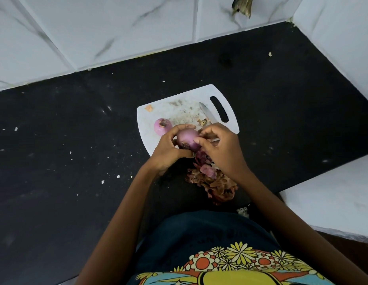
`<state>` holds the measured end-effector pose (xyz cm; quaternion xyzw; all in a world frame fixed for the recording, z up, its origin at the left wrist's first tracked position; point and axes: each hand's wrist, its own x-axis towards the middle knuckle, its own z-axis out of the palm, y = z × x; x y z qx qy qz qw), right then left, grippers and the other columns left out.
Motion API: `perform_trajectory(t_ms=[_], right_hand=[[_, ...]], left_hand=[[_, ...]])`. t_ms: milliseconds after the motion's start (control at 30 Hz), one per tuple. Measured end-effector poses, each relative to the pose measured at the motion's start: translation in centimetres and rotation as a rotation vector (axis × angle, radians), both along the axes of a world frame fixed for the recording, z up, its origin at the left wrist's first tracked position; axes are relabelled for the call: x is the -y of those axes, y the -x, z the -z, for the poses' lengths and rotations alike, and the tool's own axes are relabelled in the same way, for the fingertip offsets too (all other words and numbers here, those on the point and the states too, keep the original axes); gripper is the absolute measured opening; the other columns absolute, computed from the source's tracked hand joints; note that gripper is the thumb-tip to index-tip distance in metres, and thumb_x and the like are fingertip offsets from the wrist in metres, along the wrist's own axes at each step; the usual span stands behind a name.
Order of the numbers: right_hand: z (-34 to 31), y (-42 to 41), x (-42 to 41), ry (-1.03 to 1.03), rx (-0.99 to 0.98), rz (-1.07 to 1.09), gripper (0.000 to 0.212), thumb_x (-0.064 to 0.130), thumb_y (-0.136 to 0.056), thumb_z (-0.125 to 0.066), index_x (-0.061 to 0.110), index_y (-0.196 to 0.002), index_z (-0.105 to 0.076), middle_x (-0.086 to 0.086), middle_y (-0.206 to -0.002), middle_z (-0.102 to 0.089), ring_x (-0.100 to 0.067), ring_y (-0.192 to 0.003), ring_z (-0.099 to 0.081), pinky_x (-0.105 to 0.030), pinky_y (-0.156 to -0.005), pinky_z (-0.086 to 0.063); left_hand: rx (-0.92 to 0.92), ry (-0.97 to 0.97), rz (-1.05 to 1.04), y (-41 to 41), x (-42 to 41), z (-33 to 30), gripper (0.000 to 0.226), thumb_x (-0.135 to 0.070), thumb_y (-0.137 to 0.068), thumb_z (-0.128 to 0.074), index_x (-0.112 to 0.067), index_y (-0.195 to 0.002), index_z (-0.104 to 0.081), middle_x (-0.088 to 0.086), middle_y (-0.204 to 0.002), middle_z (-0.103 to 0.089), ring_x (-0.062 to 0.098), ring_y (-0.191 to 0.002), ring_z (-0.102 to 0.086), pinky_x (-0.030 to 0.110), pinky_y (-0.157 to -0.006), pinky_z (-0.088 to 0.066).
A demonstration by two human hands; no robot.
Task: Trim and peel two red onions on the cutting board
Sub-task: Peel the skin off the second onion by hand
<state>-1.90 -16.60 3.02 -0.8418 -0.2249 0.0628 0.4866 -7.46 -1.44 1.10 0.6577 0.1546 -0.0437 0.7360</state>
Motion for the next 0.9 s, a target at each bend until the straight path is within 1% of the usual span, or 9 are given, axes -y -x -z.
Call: perform_trajectory(t_ms=[67,233,300,367,433,533,633,767,900], right_hand=[[0.1,0.0,-0.1,-0.029,-0.078,0.054,0.012,0.015,-0.084,-0.071,0.005,-0.089,-0.066,-0.003,-0.09,-0.068,-0.003,-0.078,-0.064,-0.016,-0.069,-0.053],[1.3,-0.8,0.6,0.023,-0.127,0.217,0.011,0.018,-0.088,-0.067,0.007,-0.089,-0.064,-0.001,-0.08,-0.067,-0.016,-0.075,-0.066,-0.031,-0.069,-0.057],[1.6,-1.1,1.1,0.135,-0.139,0.152,0.009,0.009,-0.088,-0.065,0.006,-0.097,-0.068,-0.005,-0.091,-0.071,-0.016,-0.083,-0.067,-0.033,-0.08,-0.057],[1.4,-1.1,1.3,0.298,-0.141,0.046,0.025,-0.002,-0.088,-0.057,0.005,-0.109,-0.069,-0.009,-0.112,-0.069,-0.02,-0.106,-0.064,-0.028,-0.097,-0.048],[1.0,-1.2,1.3,0.372,-0.091,0.008,0.03,-0.003,-0.09,-0.051,0.004,-0.114,-0.068,-0.01,-0.121,-0.065,-0.021,-0.115,-0.059,-0.027,-0.101,-0.043],[-0.3,-1.0,1.0,0.205,-0.064,0.045,0.022,0.0,-0.09,-0.054,0.004,-0.103,-0.071,-0.007,-0.105,-0.071,-0.011,-0.095,-0.065,-0.022,-0.09,-0.051],[-1.5,-1.1,0.4,0.019,-0.249,0.023,0.018,0.011,-0.086,-0.066,0.009,-0.102,-0.071,0.001,-0.097,-0.071,-0.004,-0.086,-0.067,-0.019,-0.081,-0.054],[-1.8,-1.1,0.0,0.109,-0.28,-0.039,0.03,0.022,-0.075,-0.079,0.013,-0.101,-0.07,0.006,-0.092,-0.07,0.001,-0.082,-0.064,-0.007,-0.072,-0.05],[-1.7,-1.4,0.2,0.088,-0.314,-0.023,0.022,0.015,-0.073,-0.078,0.013,-0.094,-0.072,0.006,-0.087,-0.071,-0.002,-0.079,-0.066,-0.01,-0.069,-0.051]], left_hand=[[0.001,0.002,-0.006,0.0,-0.1,-0.1,0.069,0.023,-0.059,-0.072,-0.022,-0.111,-0.062,-0.002,-0.117,-0.061,0.015,-0.103,-0.063,0.022,-0.075,-0.054],[0.015,0.064,0.011,0.3,-0.2,-0.1,0.071,0.025,-0.06,-0.07,-0.025,-0.111,-0.061,-0.005,-0.118,-0.059,0.015,-0.107,-0.062,0.024,-0.079,-0.054],[0.024,0.073,0.017,0.3,-0.1,-0.1,0.074,0.026,-0.061,-0.069,-0.026,-0.112,-0.06,-0.007,-0.119,-0.059,0.013,-0.108,-0.061,0.025,-0.079,-0.054],[0.033,0.064,0.014,0.3,-0.1,0.0,0.077,0.027,-0.061,-0.067,-0.028,-0.114,-0.059,-0.007,-0.121,-0.057,0.014,-0.111,-0.059,0.026,-0.08,-0.054],[0.038,0.054,0.013,0.2,-0.1,0.3,0.079,0.029,-0.06,-0.065,-0.027,-0.116,-0.058,-0.006,-0.124,-0.056,0.016,-0.114,-0.057,0.027,-0.08,-0.055],[0.047,0.006,0.039,0.2,-0.1,0.5,0.078,0.03,-0.059,-0.063,-0.025,-0.115,-0.059,-0.008,-0.125,-0.056,0.01,-0.113,-0.057,0.024,-0.078,-0.054],[0.065,-0.047,0.045,0.2,0.0,0.4,0.078,0.031,-0.057,-0.06,-0.023,-0.113,-0.06,-0.007,-0.123,-0.058,0.002,-0.109,-0.059,0.019,-0.078,-0.052],[0.099,-0.09,0.037,0.0,0.1,0.2,0.078,0.031,-0.056,-0.056,-0.027,-0.108,-0.06,-0.006,-0.118,-0.061,0.002,-0.109,-0.059,0.016,-0.079,-0.05],[0.106,-0.108,0.056,0.0,0.1,0.2,0.076,0.029,-0.054,-0.057,-0.026,-0.106,-0.06,-0.006,-0.114,-0.061,0.0,-0.107,-0.059,0.016,-0.082,-0.049]])
